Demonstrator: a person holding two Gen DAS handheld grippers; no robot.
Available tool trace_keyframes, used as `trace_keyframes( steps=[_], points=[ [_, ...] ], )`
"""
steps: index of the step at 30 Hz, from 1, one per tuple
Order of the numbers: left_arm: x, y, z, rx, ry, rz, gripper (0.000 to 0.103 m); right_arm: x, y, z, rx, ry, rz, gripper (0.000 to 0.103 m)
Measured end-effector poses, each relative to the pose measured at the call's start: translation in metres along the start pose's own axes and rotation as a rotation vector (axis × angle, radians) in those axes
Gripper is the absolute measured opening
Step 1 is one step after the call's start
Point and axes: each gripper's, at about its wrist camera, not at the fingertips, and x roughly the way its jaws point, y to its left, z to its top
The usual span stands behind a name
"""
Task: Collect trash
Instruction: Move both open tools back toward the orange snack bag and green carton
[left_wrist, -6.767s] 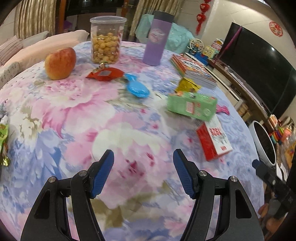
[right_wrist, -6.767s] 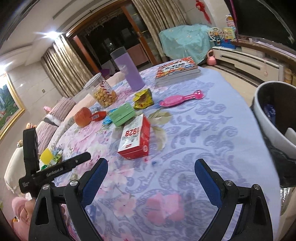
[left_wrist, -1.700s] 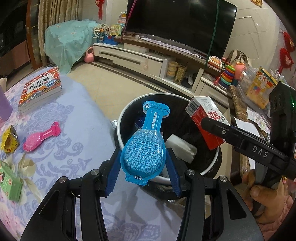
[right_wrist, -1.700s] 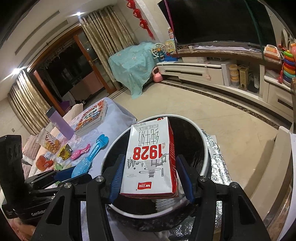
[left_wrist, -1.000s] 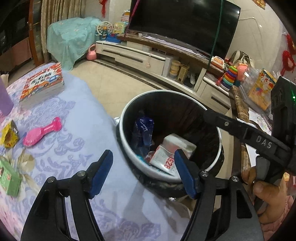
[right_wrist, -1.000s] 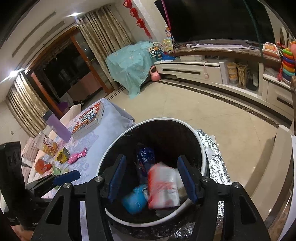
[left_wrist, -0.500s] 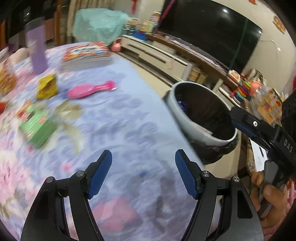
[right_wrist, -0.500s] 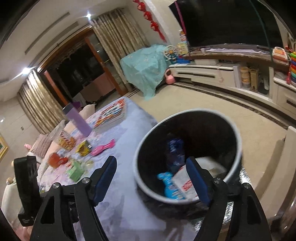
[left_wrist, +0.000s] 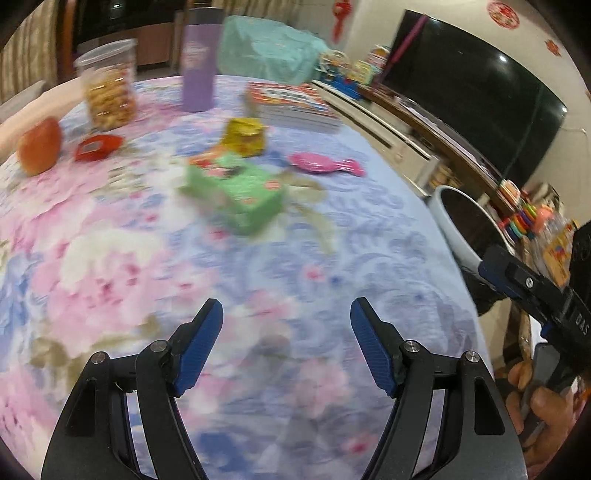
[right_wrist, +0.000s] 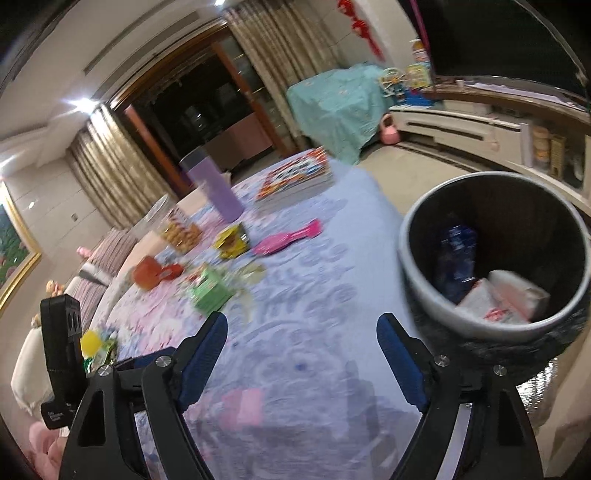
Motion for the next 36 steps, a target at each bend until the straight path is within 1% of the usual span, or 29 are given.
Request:
trace_keyframes(
  steps=[4, 13, 15, 20, 26, 31, 36],
  points=[
    [-0.005, 0.030, -0.002, -0.045, -0.007, 0.037, 0.073, 0.015, 0.020, -0.009, -0.025, 0.029, 0.028, 0.085],
    [-0.012, 0.083, -0.001, -0.085, -0.026, 0.120, 0.073, 0.051, 0.065, -0.027, -0.113, 0.099, 0.068, 0.085],
    [-0.011, 0.093, 0.001, -0.087, -0.029, 0.147, 0.073, 0.059, 0.074, -0.028, -0.133, 0.109, 0.073, 0.085],
    [-0.009, 0.113, 0.009, -0.098, -0.031, 0.172, 0.074, 0.079, 0.095, -0.027, -0.182, 0.123, 0.090, 0.085],
    [-0.003, 0.137, 0.027, -0.100, -0.031, 0.196, 0.074, 0.101, 0.109, -0.017, -0.235, 0.134, 0.106, 0.085],
    [0.008, 0.157, 0.048, -0.103, -0.027, 0.219, 0.075, 0.118, 0.117, -0.007, -0.272, 0.144, 0.107, 0.086],
    [0.019, 0.174, 0.072, -0.100, -0.036, 0.241, 0.077, 0.136, 0.123, 0.003, -0.279, 0.155, 0.114, 0.086]
  ],
)
